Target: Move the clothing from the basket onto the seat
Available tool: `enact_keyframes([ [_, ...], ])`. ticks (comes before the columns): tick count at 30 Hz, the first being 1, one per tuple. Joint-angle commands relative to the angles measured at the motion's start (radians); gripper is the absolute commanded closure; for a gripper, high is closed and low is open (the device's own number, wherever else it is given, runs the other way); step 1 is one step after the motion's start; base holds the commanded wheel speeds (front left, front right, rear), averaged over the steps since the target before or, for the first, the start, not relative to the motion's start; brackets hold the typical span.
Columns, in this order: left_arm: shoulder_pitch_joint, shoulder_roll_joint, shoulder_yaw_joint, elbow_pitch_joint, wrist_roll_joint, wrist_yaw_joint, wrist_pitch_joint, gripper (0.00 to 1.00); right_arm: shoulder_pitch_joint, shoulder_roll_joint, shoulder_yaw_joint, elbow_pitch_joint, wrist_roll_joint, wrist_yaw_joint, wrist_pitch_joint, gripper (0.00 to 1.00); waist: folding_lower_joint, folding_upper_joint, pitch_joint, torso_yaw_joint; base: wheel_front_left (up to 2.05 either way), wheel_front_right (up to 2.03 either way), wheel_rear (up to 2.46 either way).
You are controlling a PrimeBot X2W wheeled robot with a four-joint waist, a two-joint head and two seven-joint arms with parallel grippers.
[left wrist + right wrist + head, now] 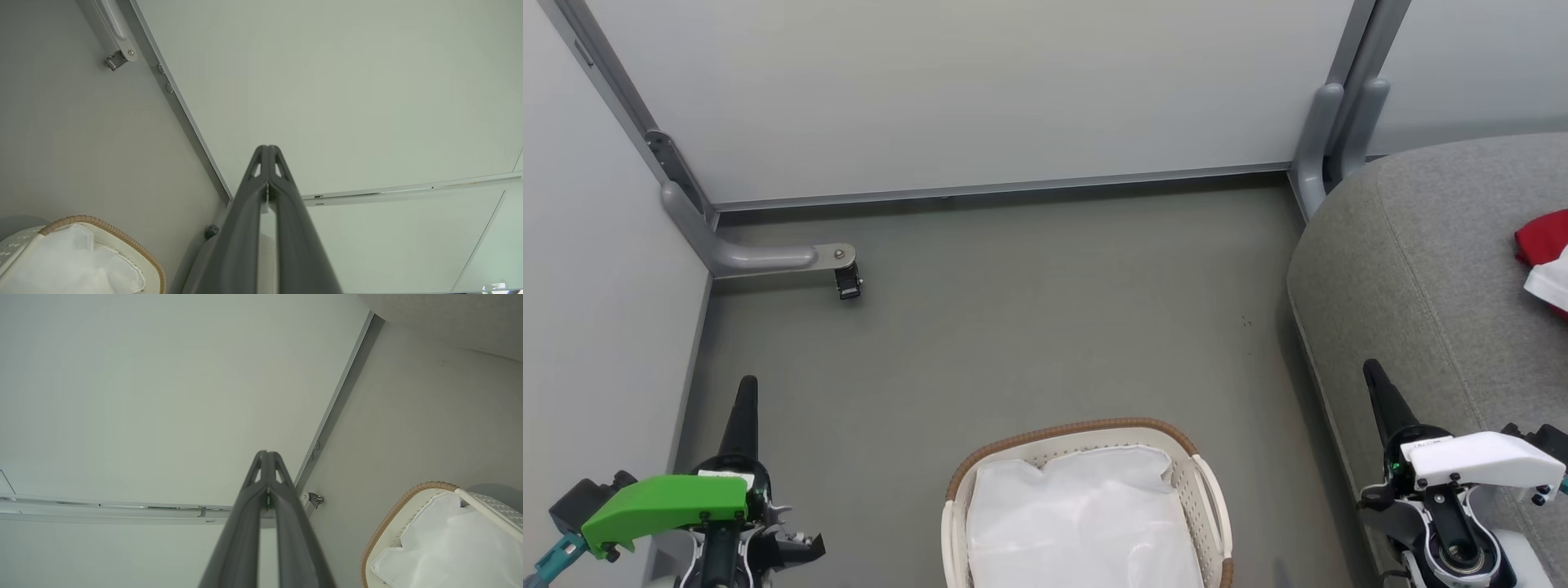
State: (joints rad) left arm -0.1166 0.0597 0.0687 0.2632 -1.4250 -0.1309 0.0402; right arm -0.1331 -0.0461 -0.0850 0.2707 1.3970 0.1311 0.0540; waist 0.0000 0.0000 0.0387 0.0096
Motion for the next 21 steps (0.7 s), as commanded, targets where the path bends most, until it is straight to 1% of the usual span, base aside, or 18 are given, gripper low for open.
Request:
enact_keyframes([
  [1,0.008,0.008,0.007,-0.008,-0.018,0.0,0.006,1.0,0.012,-0.007,-0.005,-0.008,0.022,0.0,0.007,1.0,0.0,0.0,-0.002,-0.001,0.0,0.0,0.0],
  [21,0.013,0.005,0.025,-0.018,-0.154,0.0,0.049,1.0,0.025,-0.007,-0.024,-0.024,0.166,-0.001,0.048,1.0,0.0,0.0,-0.025,-0.007,0.0,0.0,0.0],
])
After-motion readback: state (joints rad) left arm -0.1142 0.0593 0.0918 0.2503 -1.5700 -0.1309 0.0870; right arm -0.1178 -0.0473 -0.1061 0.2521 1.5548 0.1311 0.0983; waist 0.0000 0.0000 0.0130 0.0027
